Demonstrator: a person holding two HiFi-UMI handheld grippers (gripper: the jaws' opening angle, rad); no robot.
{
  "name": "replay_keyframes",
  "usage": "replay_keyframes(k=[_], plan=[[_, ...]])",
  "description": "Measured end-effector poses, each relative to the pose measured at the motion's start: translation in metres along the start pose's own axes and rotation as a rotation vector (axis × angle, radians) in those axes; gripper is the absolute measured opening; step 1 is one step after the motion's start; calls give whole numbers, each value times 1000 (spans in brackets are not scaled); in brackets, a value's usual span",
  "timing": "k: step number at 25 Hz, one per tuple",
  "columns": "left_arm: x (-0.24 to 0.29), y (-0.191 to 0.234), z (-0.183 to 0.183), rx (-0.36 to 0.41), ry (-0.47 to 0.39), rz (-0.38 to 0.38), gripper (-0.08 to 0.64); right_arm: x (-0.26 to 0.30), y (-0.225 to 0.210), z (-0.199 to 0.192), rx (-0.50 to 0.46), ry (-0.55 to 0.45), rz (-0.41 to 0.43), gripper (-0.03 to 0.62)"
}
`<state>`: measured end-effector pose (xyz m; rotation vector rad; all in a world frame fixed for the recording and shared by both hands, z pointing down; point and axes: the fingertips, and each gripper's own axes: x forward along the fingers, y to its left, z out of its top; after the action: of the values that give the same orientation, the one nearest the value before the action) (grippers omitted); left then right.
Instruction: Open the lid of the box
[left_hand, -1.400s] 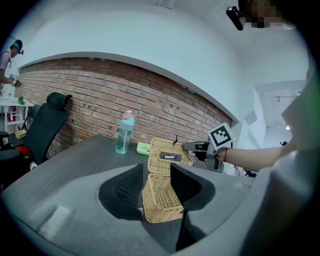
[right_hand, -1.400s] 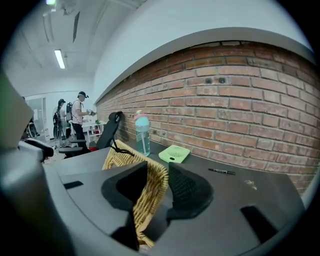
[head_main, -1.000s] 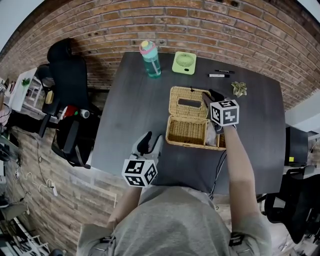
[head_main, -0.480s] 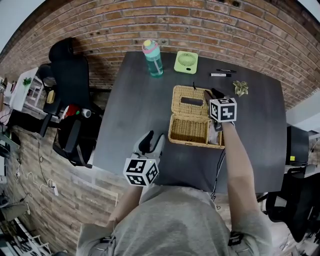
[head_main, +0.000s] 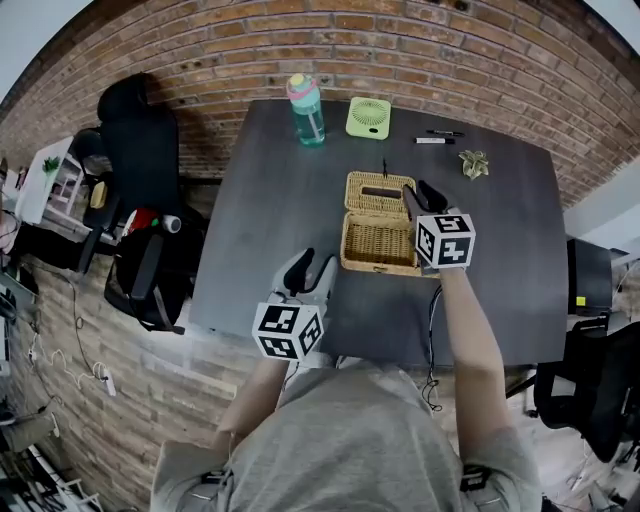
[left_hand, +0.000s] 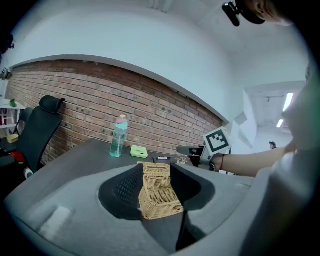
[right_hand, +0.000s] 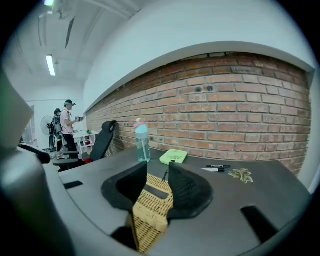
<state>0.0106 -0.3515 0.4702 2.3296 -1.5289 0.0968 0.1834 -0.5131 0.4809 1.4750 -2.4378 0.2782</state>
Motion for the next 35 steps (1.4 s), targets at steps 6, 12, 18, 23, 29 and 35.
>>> replay_keyframes(k=[6, 12, 18, 23, 29, 35], plan=[[-26, -9, -3, 21, -5, -38, 172, -65, 49, -2, 13, -68, 2, 117], [-59, -20, -11, 56, -3, -85, 170, -128, 97, -18, 59, -113, -22, 76], [-97, -34, -27, 79, 2, -128, 169, -183, 145, -38, 76, -149, -41, 39], [-132, -45, -36, 85, -5, -152, 169, -221, 186, -53, 49, -164, -49, 21], [-168, -62, -44, 97, -18, -182, 169, -268, 220, -62, 58, -202, -64, 8], [-199, -79, -53, 101, -27, -204, 169, -305, 245, -74, 50, -213, -69, 3]])
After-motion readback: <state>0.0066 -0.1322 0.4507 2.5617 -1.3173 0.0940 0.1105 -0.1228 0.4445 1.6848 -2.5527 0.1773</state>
